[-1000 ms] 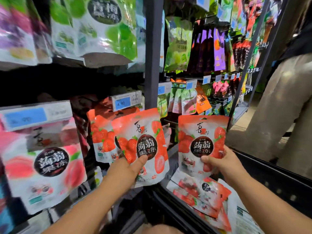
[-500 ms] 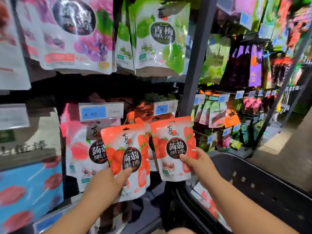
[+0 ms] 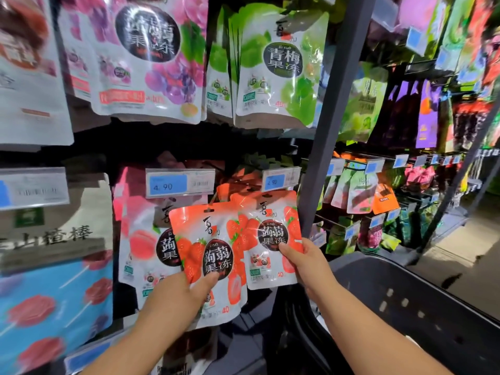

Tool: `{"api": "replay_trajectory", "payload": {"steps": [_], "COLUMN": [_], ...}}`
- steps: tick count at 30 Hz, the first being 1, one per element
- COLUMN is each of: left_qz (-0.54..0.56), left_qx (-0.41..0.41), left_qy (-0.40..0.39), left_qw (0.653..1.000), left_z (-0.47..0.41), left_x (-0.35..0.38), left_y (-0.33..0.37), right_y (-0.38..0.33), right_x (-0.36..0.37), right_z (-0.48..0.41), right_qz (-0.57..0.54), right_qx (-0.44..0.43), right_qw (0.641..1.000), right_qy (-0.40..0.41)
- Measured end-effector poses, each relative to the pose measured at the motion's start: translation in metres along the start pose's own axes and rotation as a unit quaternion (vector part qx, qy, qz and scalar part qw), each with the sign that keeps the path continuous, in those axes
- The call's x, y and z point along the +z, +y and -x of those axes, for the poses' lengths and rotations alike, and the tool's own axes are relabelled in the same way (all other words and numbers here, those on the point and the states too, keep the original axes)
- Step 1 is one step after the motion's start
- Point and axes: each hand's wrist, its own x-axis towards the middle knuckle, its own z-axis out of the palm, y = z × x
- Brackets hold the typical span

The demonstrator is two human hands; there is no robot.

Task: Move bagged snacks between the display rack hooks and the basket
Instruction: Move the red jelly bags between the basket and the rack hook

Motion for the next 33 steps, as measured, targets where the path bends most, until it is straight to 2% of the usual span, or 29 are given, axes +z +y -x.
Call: {"api": "replay_trajectory", "payload": {"steps": [12, 16, 22, 25, 28, 33], "left_qz": [-0.004, 0.022, 0.028, 0.041, 0.048, 0.102], "left_qx": [-0.022, 0.008, 0.032, 0.023, 0.020, 0.017], "left_qy": [0.009, -0.030, -0.055, -0.074, -0.084, -0.107], "left_qw": [1.000, 0.999, 0.998, 0.996, 0.995, 0.989], "left_z": [-0.013, -0.008, -0.020, -0.029, -0.035, -0.044], "left_x": [0.005, 0.009, 0.020, 0.028, 0.035, 0.047], "left_y": [-0.003, 0.008, 0.017, 0.018, 0.023, 0.028], "right_y": [-0.001, 0.008, 0.011, 0.009, 0.004, -0.001], "right_x": [0.018, 0.019, 0.015, 0.012, 0.011, 0.011], "right_z": [-0.009, 0.003, 0.012, 0.016, 0.019, 0.021], "right_qz": [0.119, 0.264, 0.266, 0.329, 0.389, 0.314], "right_qx": [-0.014, -0.034, -0.104, -0.162, -0.192, -0.144], "right_qw": [0.992, 0.961, 0.950, 0.920, 0.893, 0.937], "right_qy": [0.028, 0.082, 0.127, 0.141, 0.118, 0.041]}}
